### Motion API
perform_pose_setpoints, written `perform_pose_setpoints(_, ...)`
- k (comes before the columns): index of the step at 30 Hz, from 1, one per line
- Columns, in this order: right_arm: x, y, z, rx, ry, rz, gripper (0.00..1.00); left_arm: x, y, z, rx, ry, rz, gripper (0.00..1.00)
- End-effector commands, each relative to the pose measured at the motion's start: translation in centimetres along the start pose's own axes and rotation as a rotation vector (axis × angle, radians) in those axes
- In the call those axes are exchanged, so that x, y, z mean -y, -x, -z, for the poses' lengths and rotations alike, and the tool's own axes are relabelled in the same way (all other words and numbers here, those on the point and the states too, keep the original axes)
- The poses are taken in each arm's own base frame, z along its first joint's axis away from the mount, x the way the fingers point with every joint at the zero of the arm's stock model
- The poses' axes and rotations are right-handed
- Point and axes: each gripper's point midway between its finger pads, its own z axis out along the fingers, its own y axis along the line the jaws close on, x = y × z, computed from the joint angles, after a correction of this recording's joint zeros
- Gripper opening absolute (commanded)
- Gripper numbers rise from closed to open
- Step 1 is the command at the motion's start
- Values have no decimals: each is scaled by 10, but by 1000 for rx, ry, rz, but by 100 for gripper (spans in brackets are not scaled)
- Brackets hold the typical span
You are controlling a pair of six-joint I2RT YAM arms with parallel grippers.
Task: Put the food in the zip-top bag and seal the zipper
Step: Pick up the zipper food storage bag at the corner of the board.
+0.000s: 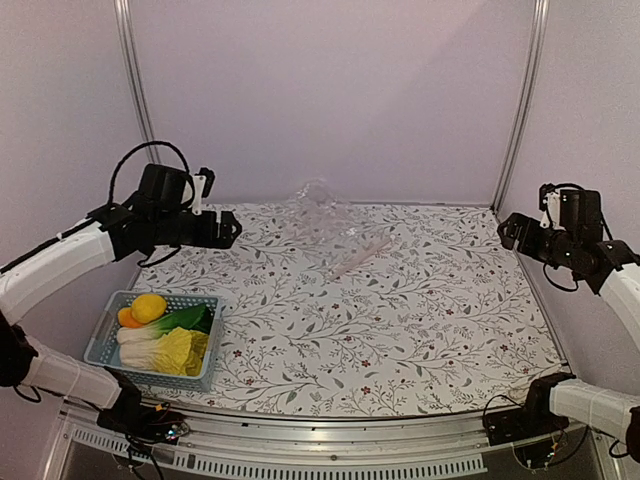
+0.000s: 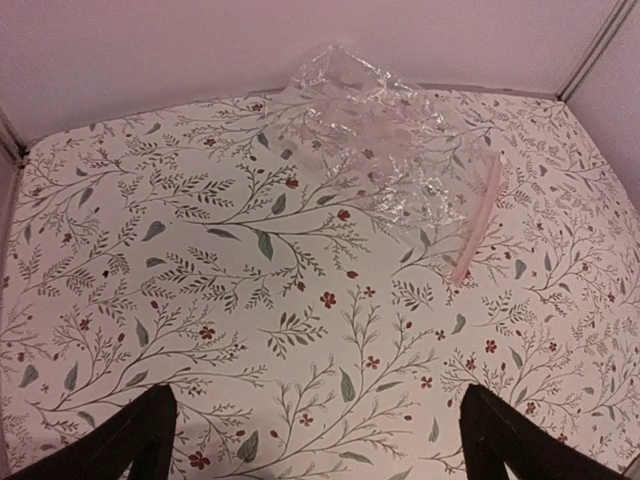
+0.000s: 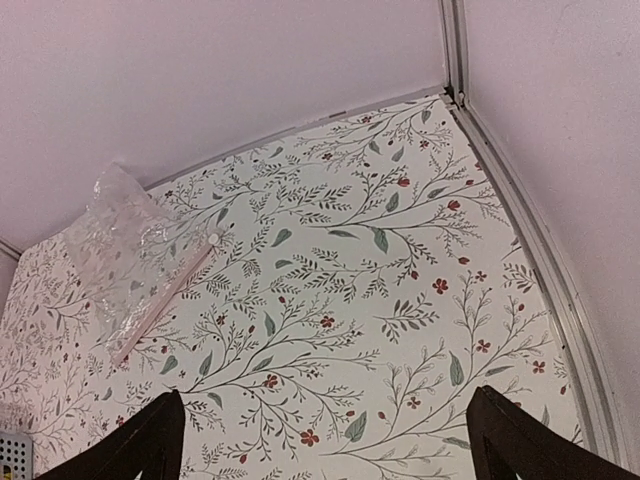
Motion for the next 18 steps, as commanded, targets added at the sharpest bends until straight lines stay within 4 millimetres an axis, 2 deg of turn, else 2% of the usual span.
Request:
perform_pose_setpoints(1,-18,-12,-2,-72,87,-13,99,47,8,-34,-12,-79,-4,100)
perform_pose_setpoints(6,-28,-22,-8,-104,113,-3,99,91,-6,-87,-109,-169,42,98)
perform_pose_setpoints(10,-33,-27,-10,-123,130,2,99,119,-21,-121,-158,-186,28,96)
perform_pose_setpoints(16,-34,-33,-11,-137,137,6,99,149,-52,-165,-222,-214,10,92)
perform_pose_setpoints(18,-34,-34,-10,-136,140,4,99,156,-66,-177,-248,-216,-15,85)
